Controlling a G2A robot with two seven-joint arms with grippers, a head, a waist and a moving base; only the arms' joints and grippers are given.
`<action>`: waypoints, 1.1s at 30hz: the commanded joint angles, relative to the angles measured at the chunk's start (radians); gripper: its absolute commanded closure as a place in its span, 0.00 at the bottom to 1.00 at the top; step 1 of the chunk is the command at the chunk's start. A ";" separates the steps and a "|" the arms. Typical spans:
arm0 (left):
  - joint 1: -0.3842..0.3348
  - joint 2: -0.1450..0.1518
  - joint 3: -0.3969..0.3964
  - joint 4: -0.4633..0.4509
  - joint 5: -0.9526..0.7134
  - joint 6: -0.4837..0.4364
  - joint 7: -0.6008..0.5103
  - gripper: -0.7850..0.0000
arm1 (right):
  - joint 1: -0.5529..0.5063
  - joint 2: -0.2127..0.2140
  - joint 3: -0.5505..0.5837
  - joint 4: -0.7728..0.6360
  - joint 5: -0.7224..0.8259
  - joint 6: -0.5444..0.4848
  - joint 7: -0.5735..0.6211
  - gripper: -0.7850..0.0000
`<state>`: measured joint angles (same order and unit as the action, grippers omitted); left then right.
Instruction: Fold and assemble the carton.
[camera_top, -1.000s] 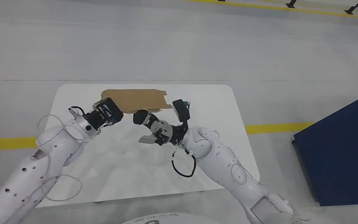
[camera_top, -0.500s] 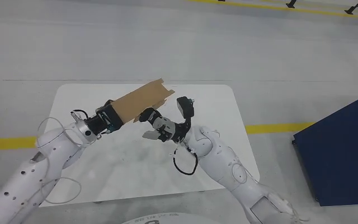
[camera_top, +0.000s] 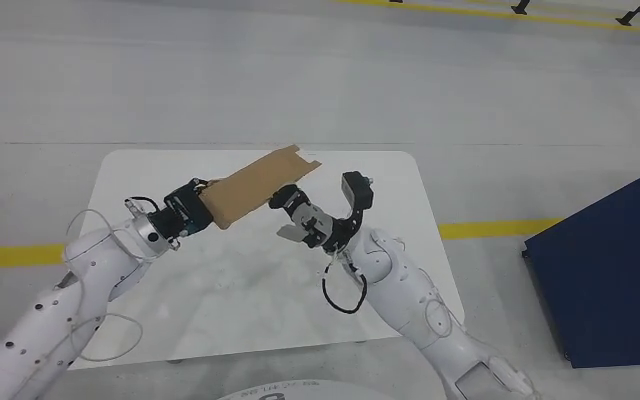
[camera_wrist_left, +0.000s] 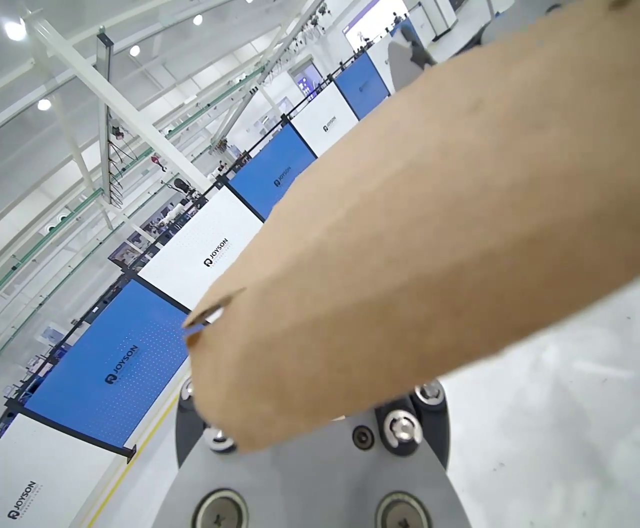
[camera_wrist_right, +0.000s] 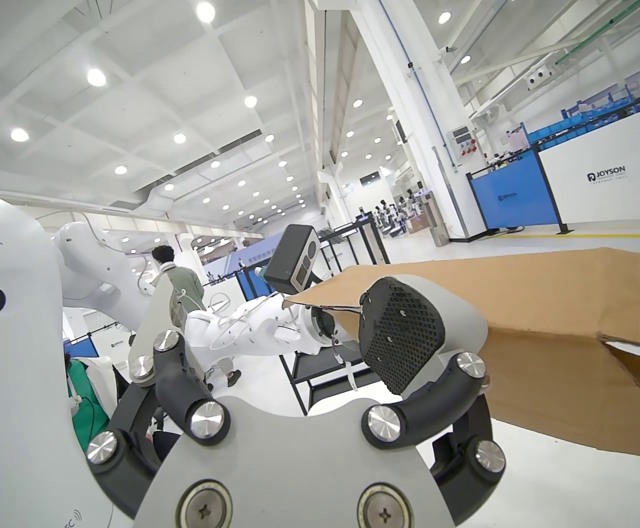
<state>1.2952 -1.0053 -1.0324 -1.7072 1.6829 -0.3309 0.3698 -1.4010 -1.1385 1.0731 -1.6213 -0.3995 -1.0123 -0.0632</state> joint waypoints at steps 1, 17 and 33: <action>-0.001 -0.001 -0.002 0.001 0.008 0.004 -0.001 1.00 | -0.007 0.002 0.003 -0.007 -0.004 0.000 -0.004 0.00; 0.018 -0.010 -0.023 -0.011 -0.013 0.007 0.020 1.00 | 0.042 -0.001 -0.049 0.039 0.031 0.018 0.079 0.00; -0.008 0.001 -0.175 0.092 -0.427 -0.355 -0.002 1.00 | -0.139 0.046 0.123 -0.106 -0.060 0.000 -0.026 0.00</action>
<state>1.2876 -1.0065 -1.2042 -1.6148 1.2384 -0.6653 0.3707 -1.5404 -1.0939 1.1991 -1.7284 -0.4646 -1.0123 -0.0920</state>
